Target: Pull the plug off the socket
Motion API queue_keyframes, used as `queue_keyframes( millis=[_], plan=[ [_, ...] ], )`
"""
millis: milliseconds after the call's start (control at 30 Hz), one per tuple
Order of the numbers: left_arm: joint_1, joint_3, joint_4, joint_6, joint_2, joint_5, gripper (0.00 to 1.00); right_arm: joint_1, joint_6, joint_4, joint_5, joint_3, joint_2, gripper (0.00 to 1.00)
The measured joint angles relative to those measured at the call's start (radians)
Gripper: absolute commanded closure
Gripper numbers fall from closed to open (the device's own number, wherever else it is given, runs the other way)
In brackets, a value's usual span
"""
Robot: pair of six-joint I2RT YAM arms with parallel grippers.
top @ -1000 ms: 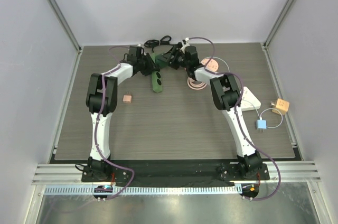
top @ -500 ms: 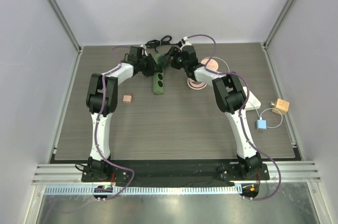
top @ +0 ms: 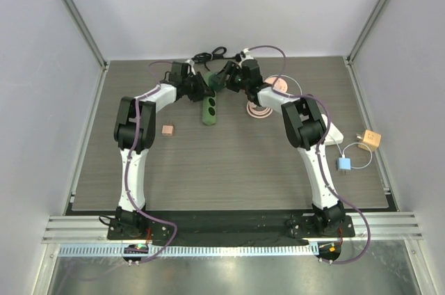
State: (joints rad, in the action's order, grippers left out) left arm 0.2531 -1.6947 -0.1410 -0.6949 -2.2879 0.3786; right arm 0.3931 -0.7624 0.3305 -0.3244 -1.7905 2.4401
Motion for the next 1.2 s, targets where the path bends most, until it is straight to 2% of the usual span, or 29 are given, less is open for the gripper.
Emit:
queue_keyframes(
  millis=[100, 200, 300, 467, 600, 700, 833, 967, 1033, 1200],
  plan=[
    [-0.008, 0.003, -0.003, -0.005, 0.002, 0.005, 1.00, 0.046, 0.094, -0.100, 0.126, -0.042, -0.025, 0.99],
    [-0.016, 0.003, -0.002, -0.003, 0.007, 0.009, 1.00, 0.060, 0.118, -0.133, 0.163, -0.070, -0.026, 0.99],
    [-0.016, 0.005, 0.002, 0.000, 0.009, 0.011, 1.00, 0.034, 0.051, -0.084, 0.098, -0.041, -0.026, 0.99],
    [-0.003, 0.005, 0.014, 0.006, 0.009, 0.023, 1.00, -0.048, -0.165, 0.109, -0.114, 0.032, 0.016, 0.99],
    [0.002, 0.007, 0.014, 0.016, 0.009, 0.015, 1.00, -0.065, -0.200, 0.135, -0.174, 0.036, 0.032, 0.99],
    [0.002, 0.011, 0.008, 0.023, 0.009, -0.008, 1.00, -0.041, -0.117, 0.019, -0.128, -0.014, 0.031, 0.99],
    [-0.018, 0.015, 0.007, 0.014, 0.010, -0.018, 1.00, 0.035, 0.064, -0.171, 0.071, -0.116, 0.005, 0.99],
    [-0.025, 0.015, 0.002, 0.016, 0.015, -0.003, 1.00, 0.059, 0.108, -0.214, 0.151, -0.124, -0.020, 0.99],
    [-0.023, 0.015, 0.003, 0.019, 0.015, 0.002, 1.00, 0.044, 0.091, -0.196, 0.117, -0.104, -0.025, 0.99],
    [-0.027, 0.018, -0.008, 0.022, 0.015, -0.040, 1.00, -0.059, -0.086, -0.008, -0.084, 0.010, -0.023, 0.99]
  ],
)
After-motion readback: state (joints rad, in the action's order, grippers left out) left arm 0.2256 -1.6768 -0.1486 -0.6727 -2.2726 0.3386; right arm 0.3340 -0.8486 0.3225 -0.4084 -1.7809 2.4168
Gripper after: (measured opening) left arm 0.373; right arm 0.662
